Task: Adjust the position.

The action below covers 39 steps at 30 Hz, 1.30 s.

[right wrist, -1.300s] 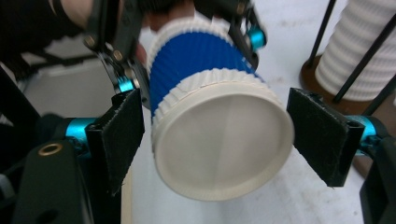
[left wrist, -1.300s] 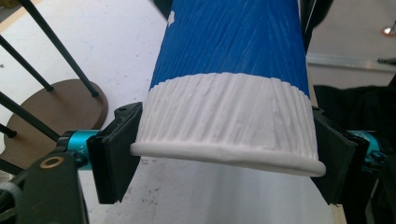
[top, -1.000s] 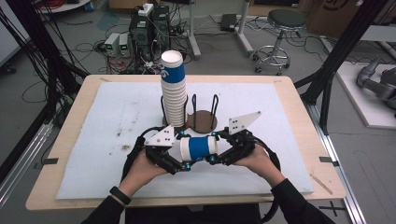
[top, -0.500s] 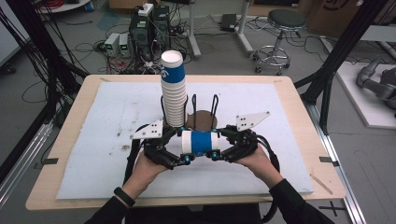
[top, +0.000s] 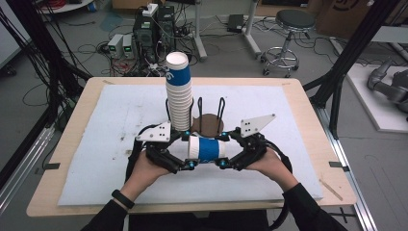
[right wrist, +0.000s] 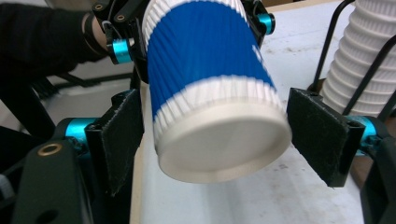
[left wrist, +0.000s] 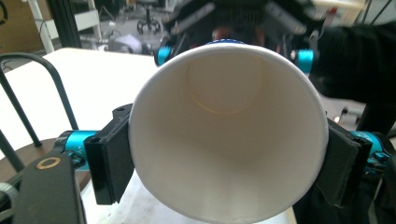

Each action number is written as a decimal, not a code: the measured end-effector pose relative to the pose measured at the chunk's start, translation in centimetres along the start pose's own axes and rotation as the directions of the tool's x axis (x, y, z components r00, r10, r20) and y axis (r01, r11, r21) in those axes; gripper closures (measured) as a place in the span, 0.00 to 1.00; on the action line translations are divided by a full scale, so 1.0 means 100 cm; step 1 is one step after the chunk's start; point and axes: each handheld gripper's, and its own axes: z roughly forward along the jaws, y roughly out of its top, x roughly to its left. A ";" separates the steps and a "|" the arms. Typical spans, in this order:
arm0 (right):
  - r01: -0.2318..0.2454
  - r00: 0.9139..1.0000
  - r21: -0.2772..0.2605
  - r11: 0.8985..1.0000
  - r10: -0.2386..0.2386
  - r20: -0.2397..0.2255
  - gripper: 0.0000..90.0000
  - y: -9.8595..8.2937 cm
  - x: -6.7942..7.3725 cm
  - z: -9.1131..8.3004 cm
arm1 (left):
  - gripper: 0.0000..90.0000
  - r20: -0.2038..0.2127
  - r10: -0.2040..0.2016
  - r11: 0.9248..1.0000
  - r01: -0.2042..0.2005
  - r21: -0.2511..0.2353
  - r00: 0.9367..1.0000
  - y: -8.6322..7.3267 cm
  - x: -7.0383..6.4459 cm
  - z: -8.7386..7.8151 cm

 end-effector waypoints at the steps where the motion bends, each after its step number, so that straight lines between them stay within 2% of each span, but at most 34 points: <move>1: 0.013 1.000 0.025 1.000 -0.014 0.013 0.23 0.002 0.001 0.000 | 0.22 0.005 0.009 0.999 -0.010 0.038 1.000 0.002 0.000 0.001; 4: 0.088 0.994 0.127 0.988 -0.094 0.047 0.23 0.007 0.006 0.003 | 0.22 0.005 0.048 0.991 -0.048 0.127 0.999 0.006 -0.003 0.006; 6: 0.106 0.993 0.186 0.977 -0.114 0.037 0.23 0.007 0.009 0.008 | 0.22 0.011 0.069 0.983 -0.070 0.168 0.998 0.009 -0.004 0.009; 8: 0.122 0.991 0.229 0.966 -0.133 0.033 0.23 0.006 0.010 0.014 | 0.22 0.014 0.077 0.980 -0.078 0.184 0.997 0.011 -0.006 0.012; 10: 0.137 0.989 0.286 0.948 -0.149 0.023 0.25 0.003 0.011 0.023 | 0.22 0.019 0.083 0.978 -0.085 0.192 0.996 0.011 -0.007 0.013; 11: 0.139 0.989 0.306 0.942 -0.151 0.014 0.28 0.002 0.011 0.026 | 0.22 0.027 0.081 0.977 -0.084 0.198 0.996 0.012 -0.007 0.013; 12: 0.149 0.987 0.316 0.937 -0.162 0.015 0.33 0.002 0.011 0.028 | 0.22 0.025 0.082 0.976 -0.086 0.198 0.996 0.011 -0.007 0.013; 13: 0.153 0.986 0.316 0.936 -0.166 0.015 0.33 0.001 0.011 0.028 | 0.22 0.020 0.083 0.979 -0.085 0.186 0.996 0.011 -0.007 0.013; 15: 0.151 0.987 0.287 0.946 -0.161 0.012 0.33 0.001 0.009 0.026 | 0.19 0.013 0.070 0.988 -0.071 0.137 0.997 0.010 -0.007 0.011; 17: 0.132 0.991 0.245 0.960 -0.135 -0.002 0.33 0.000 0.006 0.023 | 0.18 0.000 0.050 0.997 -0.050 0.060 0.999 0.008 -0.007 0.009; 19: 0.107 0.994 0.186 0.977 -0.106 -0.015 0.33 -0.002 0.002 0.019 | 0.14 -0.023 0.029 0.999 -0.030 -0.017 0.999 0.006 -0.006 0.007; 22: 0.061 0.998 0.081 0.995 -0.058 -0.027 0.33 -0.006 -0.002 0.013 | 0.10 -0.016 -0.027 0.994 0.025 -0.110 0.999 0.002 -0.004 0.005; 24: 0.022 0.999 0.019 1.000 -0.021 -0.041 0.33 -0.008 -0.004 0.011 | 0.10 -0.008 -0.053 0.987 0.052 -0.155 0.999 0.001 -0.003 0.005; 26: 0.008 0.999 -0.002 1.000 -0.008 -0.054 0.33 -0.008 -0.005 0.011 | 0.10 0.005 -0.069 0.980 0.069 -0.189 0.998 0.001 -0.002 0.006; 29: 0.002 0.998 -0.017 1.000 -0.003 -0.063 0.33 -0.009 -0.003 0.014 | 0.10 0.016 -0.074 0.977 0.075 -0.199 0.997 0.001 -0.002 0.008; 31: 0.007 0.997 -0.018 1.000 -0.008 -0.072 0.33 -0.009 -0.002 0.016 | 0.11 0.019 -0.074 0.979 0.077 -0.187 0.997 0.001 -0.002 0.009; 33: 0.015 0.997 -0.008 1.000 -0.015 -0.072 0.33 -0.009 -0.002 0.018 | 0.19 0.042 -0.070 0.979 0.077 -0.191 0.997 0.001 -0.002 0.008; 34: 0.015 0.997 -0.008 1.000 -0.015 -0.074 0.33 -0.009 -0.002 0.019 | 0.19 0.040 -0.069 0.979 0.075 -0.189 0.997 0.002 -0.002 0.008; 39: 0.023 0.998 0.006 1.000 -0.023 -0.058 0.31 -0.010 0.001 0.021 | 0.21 0.037 -0.045 0.990 0.050 -0.135 0.998 0.005 -0.003 0.007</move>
